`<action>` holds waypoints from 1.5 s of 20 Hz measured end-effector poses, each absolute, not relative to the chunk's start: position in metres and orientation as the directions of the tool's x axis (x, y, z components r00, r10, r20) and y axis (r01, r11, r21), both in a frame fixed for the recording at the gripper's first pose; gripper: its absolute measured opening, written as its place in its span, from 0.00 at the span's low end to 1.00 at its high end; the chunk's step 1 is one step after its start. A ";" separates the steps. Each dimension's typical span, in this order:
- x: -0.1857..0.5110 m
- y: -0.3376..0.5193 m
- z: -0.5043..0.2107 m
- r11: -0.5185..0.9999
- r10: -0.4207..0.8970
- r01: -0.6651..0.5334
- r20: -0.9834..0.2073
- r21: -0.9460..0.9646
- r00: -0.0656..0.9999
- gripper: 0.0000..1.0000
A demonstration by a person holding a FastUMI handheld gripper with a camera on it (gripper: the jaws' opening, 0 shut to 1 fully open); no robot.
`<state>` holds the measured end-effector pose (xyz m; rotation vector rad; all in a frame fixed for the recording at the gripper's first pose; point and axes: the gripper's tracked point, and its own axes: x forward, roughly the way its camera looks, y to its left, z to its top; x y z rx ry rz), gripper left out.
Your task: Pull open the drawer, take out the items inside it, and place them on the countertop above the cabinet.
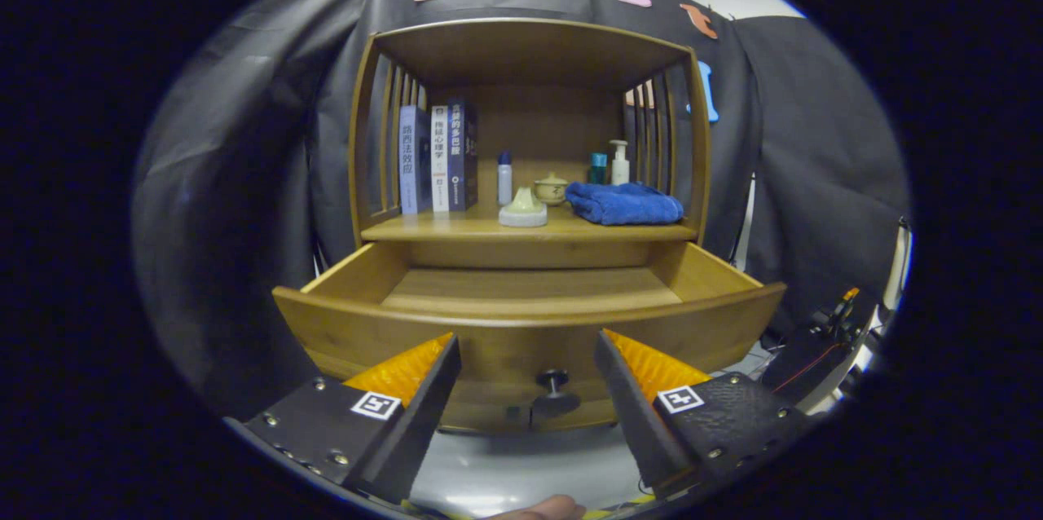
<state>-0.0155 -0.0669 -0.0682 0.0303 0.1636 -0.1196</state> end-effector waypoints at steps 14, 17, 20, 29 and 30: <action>0.016 -0.085 -0.125 0.981 -0.108 0.133 -0.174 0.140 0.979 0.99; 0.020 -0.082 -0.126 0.979 -0.082 0.111 -0.168 0.173 0.982 0.98; 0.024 -0.086 -0.124 0.987 -0.073 0.100 -0.213 0.122 0.974 0.98; 0.080 -0.080 -0.117 0.991 -0.066 0.086 -0.183 0.105 0.981 0.99; 0.087 -0.079 -0.126 0.992 -0.064 0.085 -0.213 0.093 0.975 0.99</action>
